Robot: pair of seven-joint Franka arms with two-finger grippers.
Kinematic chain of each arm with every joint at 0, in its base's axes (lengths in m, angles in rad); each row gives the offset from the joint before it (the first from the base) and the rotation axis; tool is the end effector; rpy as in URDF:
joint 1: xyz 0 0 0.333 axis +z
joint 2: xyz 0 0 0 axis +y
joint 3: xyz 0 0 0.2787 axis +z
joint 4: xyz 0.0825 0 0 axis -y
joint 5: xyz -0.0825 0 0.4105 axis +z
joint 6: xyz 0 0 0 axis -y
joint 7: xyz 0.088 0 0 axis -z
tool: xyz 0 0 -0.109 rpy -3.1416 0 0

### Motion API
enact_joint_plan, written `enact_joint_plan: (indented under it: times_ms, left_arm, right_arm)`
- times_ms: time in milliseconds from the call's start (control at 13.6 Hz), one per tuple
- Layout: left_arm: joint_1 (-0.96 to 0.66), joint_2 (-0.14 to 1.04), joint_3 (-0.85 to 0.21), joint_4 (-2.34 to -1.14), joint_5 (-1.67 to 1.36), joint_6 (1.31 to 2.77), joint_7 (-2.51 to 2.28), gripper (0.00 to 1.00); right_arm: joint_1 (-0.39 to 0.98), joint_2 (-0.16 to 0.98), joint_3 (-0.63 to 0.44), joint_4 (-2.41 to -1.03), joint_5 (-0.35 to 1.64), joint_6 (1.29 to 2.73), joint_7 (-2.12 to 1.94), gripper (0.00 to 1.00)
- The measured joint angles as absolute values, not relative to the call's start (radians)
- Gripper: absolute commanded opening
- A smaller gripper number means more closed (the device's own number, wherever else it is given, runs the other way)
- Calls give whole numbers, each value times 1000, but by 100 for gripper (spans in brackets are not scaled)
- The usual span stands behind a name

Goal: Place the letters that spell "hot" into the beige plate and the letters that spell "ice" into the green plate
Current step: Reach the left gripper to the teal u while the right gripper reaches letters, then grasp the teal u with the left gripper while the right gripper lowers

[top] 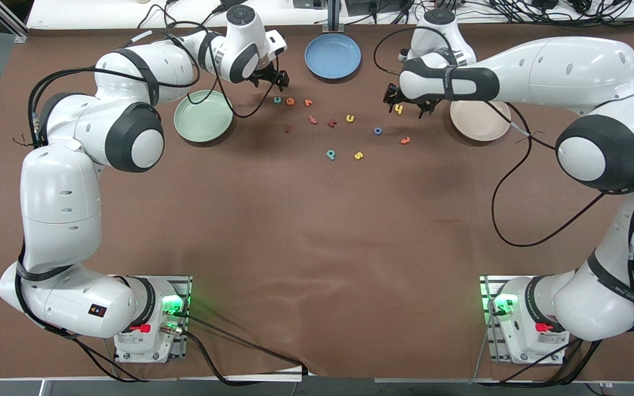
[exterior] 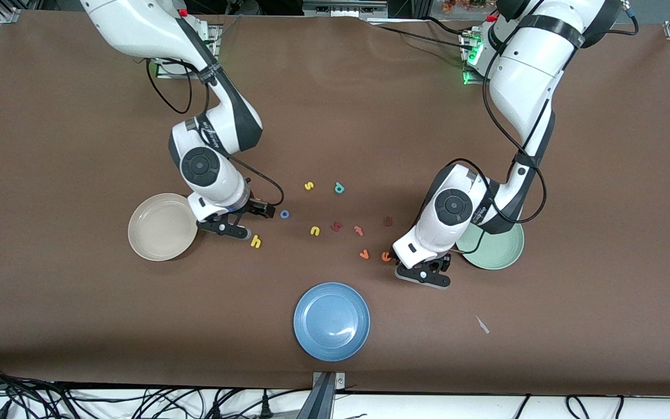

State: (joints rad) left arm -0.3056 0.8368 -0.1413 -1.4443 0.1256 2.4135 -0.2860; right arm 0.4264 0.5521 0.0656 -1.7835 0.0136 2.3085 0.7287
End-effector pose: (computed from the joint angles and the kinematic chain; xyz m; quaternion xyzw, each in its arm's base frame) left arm 0.6653 -0.3004 0.1614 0.9927 -0.0972 0.0641 0.0307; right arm 0.5778 0.3083 0.1917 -0.9915 0.1272 0.0234 0.0107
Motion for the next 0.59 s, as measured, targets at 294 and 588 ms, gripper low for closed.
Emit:
enact_joint_plan:
  times_ms: [294,588]
  left_arm:
    - [-307,839,-144,-1448,28,2414,-304,49]
    - [-309,850,-148,-1448,23,2414,-310,49]
  right_arm:
    - [445,562,65,-1854,14,2467,848,100]
    - [444,561,46,-1870,14,2455,862,100]
